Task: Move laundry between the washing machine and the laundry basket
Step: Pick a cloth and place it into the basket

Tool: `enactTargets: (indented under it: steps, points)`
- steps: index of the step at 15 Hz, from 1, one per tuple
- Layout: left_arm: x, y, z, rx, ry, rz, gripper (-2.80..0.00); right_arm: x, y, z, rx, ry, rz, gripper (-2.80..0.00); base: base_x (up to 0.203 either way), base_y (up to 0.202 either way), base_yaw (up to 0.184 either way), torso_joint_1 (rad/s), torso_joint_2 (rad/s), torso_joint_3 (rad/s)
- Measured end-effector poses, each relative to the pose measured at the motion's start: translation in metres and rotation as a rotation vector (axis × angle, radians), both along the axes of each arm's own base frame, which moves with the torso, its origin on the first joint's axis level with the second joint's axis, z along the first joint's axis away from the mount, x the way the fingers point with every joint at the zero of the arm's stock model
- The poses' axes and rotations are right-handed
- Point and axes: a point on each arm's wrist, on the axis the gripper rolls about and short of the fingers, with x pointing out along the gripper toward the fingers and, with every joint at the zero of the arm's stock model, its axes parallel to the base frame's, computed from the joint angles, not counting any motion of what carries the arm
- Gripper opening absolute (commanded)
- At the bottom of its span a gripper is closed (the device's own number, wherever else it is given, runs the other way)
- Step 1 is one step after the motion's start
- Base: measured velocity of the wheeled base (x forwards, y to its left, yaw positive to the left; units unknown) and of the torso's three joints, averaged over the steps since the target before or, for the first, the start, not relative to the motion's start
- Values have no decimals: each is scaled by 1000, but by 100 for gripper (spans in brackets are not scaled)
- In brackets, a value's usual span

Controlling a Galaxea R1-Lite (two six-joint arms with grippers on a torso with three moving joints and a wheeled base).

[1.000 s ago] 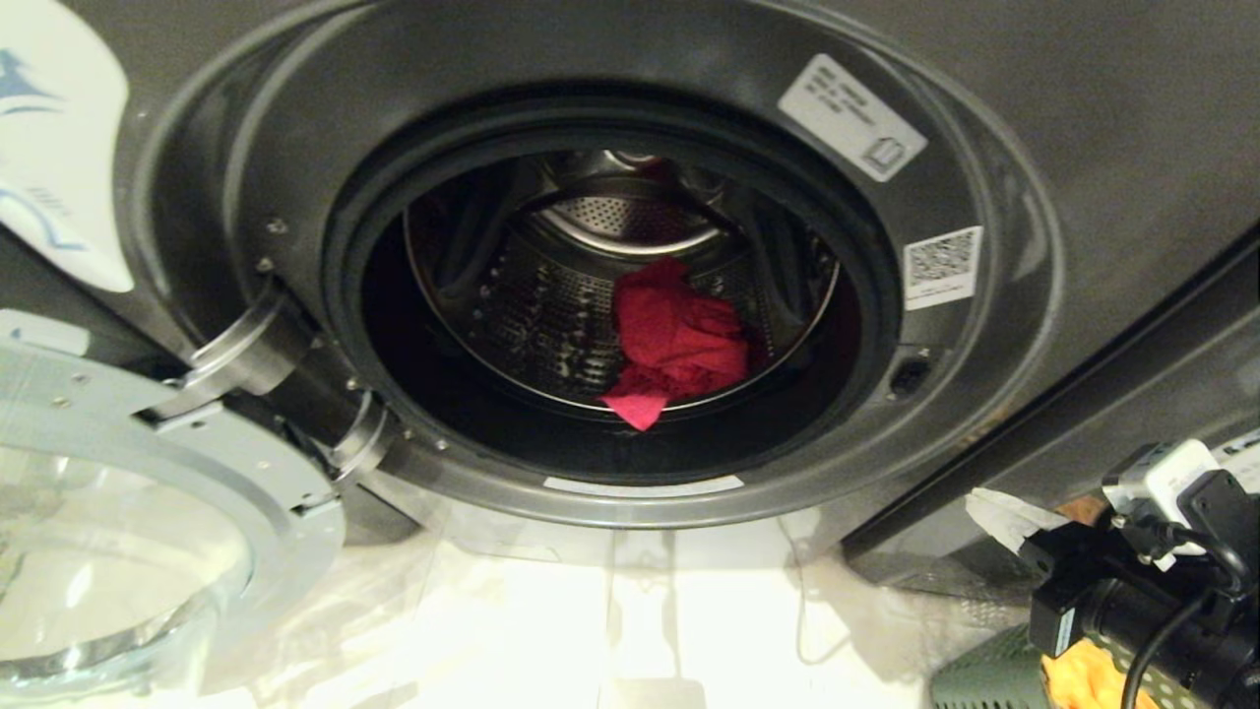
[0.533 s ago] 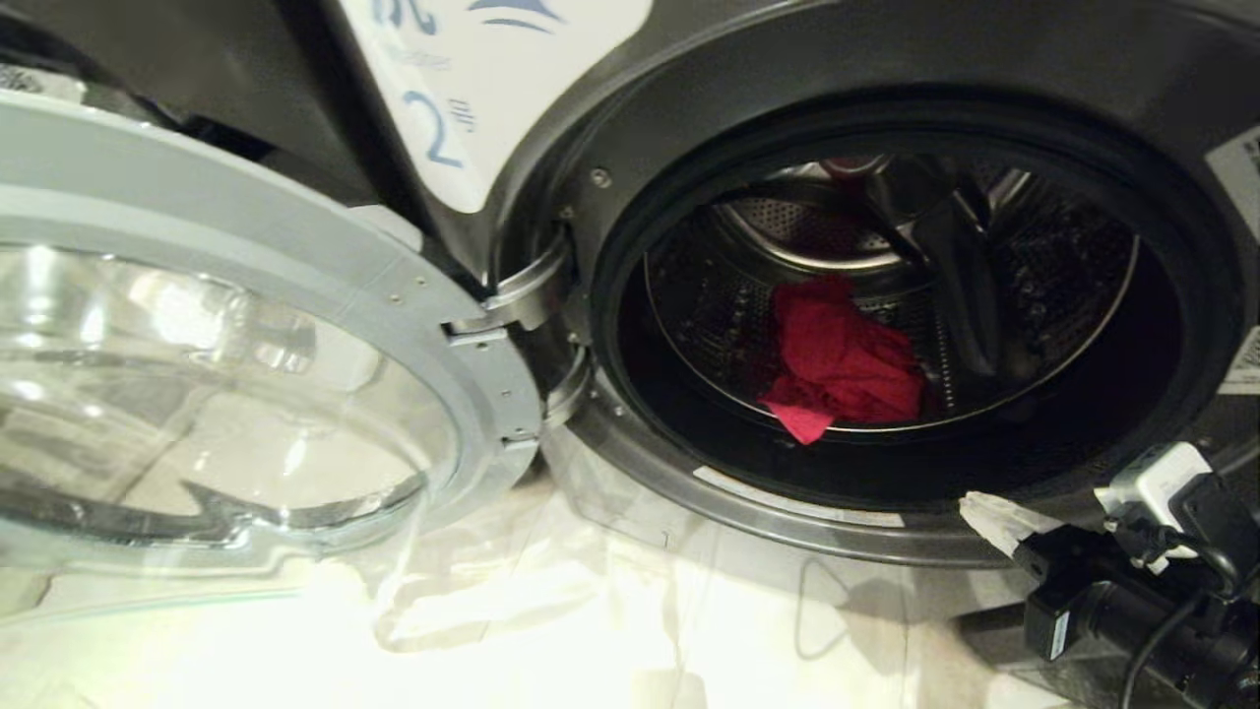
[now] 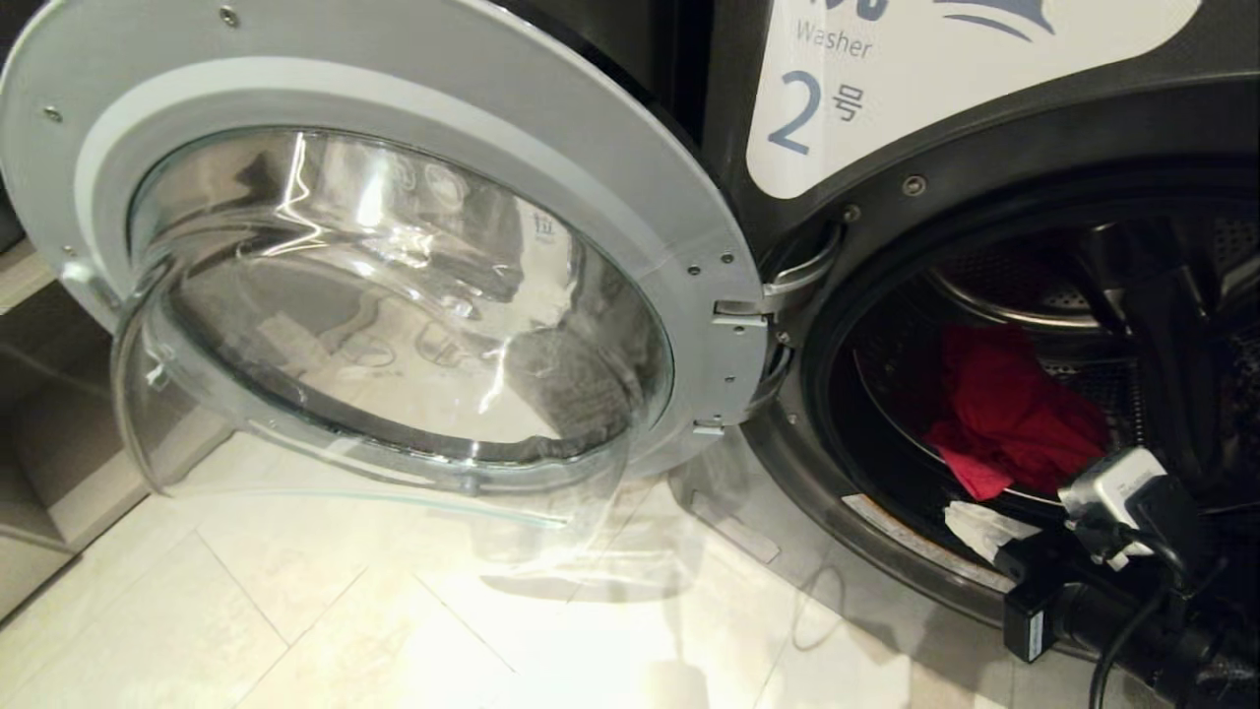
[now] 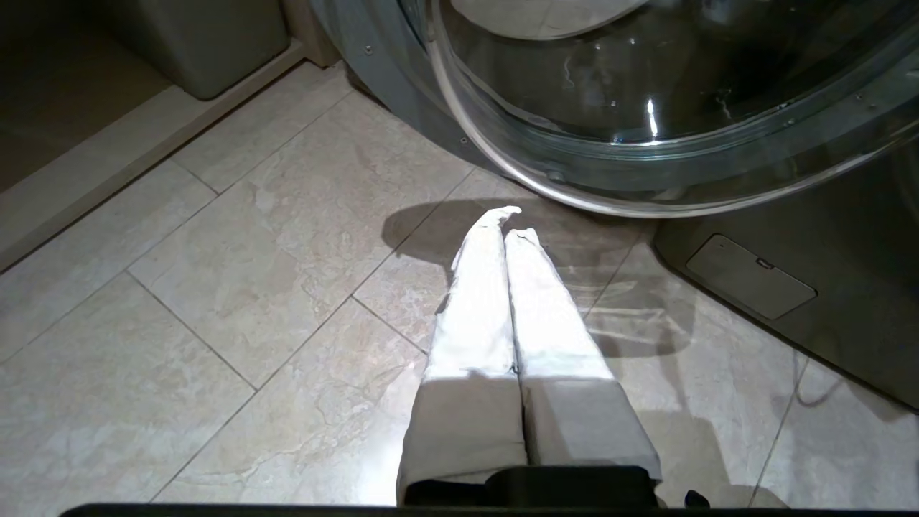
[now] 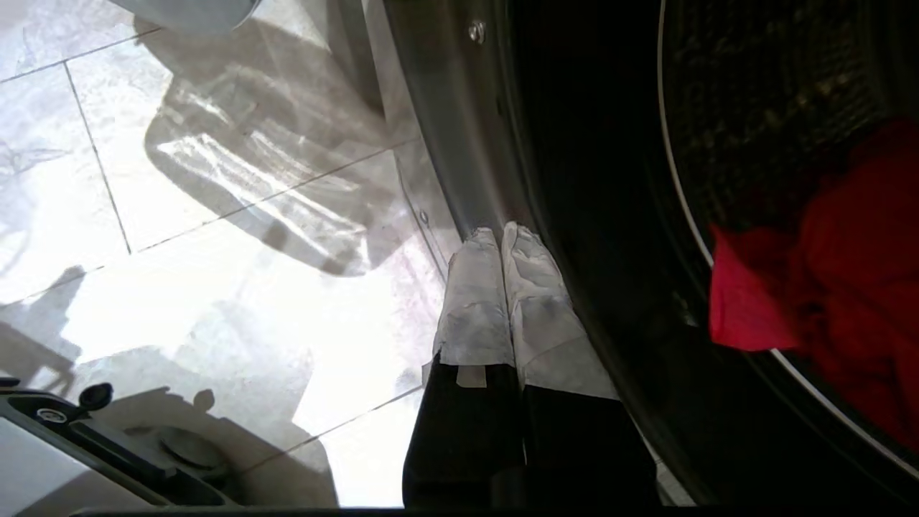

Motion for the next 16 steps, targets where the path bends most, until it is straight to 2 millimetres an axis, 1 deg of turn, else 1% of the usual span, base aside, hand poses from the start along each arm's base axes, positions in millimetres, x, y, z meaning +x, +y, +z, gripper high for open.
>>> enactTargets:
  steps: [4, 6, 9, 11, 13, 16]
  points:
    - [0, 0, 0, 0, 0, -1, -280, 19, 6, -14, 98, 71, -42, -280, 0, 0, 0, 0, 0, 0]
    - [0, 0, 0, 0, 0, 0, -280, 30, 9, -21, 118, 92, -96, -280, 0, 0, 0, 0, 0, 0]
    - [0, 0, 0, 0, 0, 0, -280, 55, 17, -29, 147, 105, -213, -280, 0, 0, 0, 0, 0, 0]
    - [0, 0, 0, 0, 0, 0, -280, 75, 21, -33, 182, 100, -316, -280, 0, 0, 0, 0, 0, 0]
    - [0, 0, 0, -1, 0, 0, -280, 97, 18, -38, 197, 89, -408, -280, 0, 0, 0, 0, 0, 0]
    - [0, 0, 0, 0, 0, 0, -280, 129, 1, -42, 208, 64, -501, -280, 0, 0, 0, 0, 0, 0]
